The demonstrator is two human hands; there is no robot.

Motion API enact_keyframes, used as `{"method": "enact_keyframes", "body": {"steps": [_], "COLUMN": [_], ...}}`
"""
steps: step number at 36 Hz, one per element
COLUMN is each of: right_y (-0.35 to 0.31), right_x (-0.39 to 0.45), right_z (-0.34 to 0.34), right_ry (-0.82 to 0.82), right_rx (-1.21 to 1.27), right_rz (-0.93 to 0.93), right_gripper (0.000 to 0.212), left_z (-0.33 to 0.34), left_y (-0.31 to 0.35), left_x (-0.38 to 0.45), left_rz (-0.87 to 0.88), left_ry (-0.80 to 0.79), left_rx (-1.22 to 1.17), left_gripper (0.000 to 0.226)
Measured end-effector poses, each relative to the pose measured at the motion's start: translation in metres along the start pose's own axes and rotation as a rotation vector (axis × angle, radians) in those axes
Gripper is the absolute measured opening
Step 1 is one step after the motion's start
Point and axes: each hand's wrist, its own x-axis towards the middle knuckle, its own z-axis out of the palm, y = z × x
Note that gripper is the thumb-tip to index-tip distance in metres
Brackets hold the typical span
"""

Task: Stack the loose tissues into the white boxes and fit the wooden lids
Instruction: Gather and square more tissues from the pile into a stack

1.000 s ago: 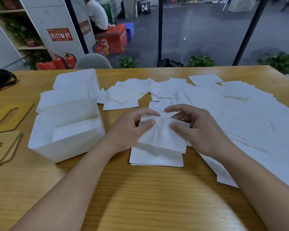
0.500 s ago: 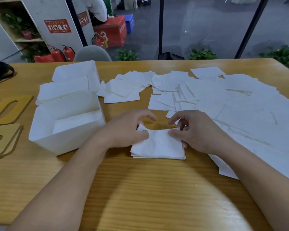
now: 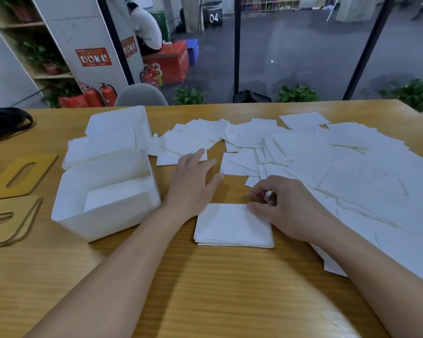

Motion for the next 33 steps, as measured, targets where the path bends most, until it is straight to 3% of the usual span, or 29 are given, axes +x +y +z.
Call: {"method": "enact_keyframes", "body": {"steps": [4,11,15,20,25,28,31,33], "right_y": [0.002,0.001,0.002,0.002,-0.007,-0.012,-0.012,-0.009], "right_x": [0.000,0.000,0.001,0.003,0.004,0.001,0.000,0.002], "right_z": [0.000,0.001,0.000,-0.002,-0.007,-0.011,-0.016,-0.018], "right_ry": [-0.002,-0.003,0.048,0.101,0.106,0.086,0.095,0.128], "right_rx": [-0.011,-0.057,-0.060,0.026,0.332,0.545,0.516,0.451], "right_rz": [-0.008,-0.036,-0.033,-0.030,0.012,0.128,0.201,0.187], "right_gripper": [0.010,0.008,0.005,0.002,0.035,0.049,0.053,0.044], "left_z": [0.004,0.004,-0.002,-0.005,-0.004,-0.001,0.004,0.007], "left_y": [-0.002,-0.004,-0.001,0.011,0.035,0.044,0.048,0.047], "left_x": [0.009,0.006,-0.005,-0.027,-0.039,-0.047,-0.051,-0.051], "left_rz": [-0.062,0.002,0.039,0.120,0.333,0.442,0.523,0.546], "left_ry": [-0.054,-0.017,-0.010,0.020,0.067,0.026,-0.020,-0.028], "left_rx": [0.113,0.175,0.057,-0.154,-0.285,-0.371,-0.389,-0.379], "left_gripper": [0.061,0.056,0.032,0.040,0.036,0.033,0.032,0.028]}}
